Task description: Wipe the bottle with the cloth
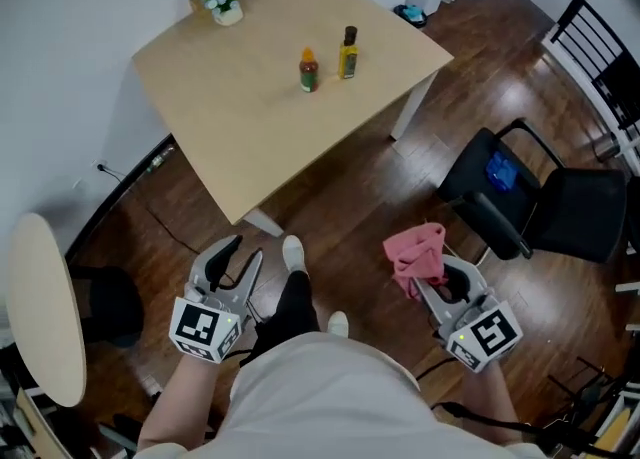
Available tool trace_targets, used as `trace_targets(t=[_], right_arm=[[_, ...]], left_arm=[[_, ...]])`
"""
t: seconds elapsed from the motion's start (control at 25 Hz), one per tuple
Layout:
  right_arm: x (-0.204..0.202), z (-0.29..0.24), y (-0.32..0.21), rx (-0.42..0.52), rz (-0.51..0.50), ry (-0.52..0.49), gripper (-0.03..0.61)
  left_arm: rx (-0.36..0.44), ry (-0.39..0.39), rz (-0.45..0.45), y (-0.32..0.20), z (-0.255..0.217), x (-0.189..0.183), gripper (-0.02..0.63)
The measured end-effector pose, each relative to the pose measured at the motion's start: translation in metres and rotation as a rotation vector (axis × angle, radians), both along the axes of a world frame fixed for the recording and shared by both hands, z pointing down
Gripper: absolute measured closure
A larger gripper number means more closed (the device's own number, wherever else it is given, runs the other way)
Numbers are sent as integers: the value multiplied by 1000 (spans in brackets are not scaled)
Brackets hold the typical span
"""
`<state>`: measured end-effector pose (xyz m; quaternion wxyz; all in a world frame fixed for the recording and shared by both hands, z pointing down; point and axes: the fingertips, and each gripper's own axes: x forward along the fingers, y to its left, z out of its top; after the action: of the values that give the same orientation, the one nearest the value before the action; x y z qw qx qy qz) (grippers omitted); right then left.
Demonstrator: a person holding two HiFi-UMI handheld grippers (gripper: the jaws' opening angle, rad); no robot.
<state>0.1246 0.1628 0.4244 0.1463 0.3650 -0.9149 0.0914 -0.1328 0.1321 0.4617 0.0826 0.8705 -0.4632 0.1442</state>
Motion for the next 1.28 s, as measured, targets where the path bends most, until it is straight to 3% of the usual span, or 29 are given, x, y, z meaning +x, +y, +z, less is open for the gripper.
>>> trace_targets(t=[0.12, 0.24, 0.44, 0.56, 0.68, 0.88, 1.28], right_arm=[[9, -11, 45, 1, -4, -50, 494], [18, -21, 70, 31, 4, -54, 494], [15, -33, 110, 43, 53, -70, 494], [3, -34, 132, 46, 83, -90, 494], [-21, -30, 154, 31, 103, -105, 494], [-73, -30, 194, 35, 100, -89, 494], [-141, -25, 264, 16, 140, -99, 494]], left_arm=[[-41, -61, 101, 73, -23, 23, 456], [-17, -90, 163, 105, -49, 39, 456], [-24, 6, 225, 132, -75, 56, 456], [14, 47, 276, 154, -90, 56, 456], [22, 38, 288, 185, -92, 26, 456], [-49, 130, 203, 219, -73, -35, 456], [-45, 140, 260, 272, -55, -93, 456]])
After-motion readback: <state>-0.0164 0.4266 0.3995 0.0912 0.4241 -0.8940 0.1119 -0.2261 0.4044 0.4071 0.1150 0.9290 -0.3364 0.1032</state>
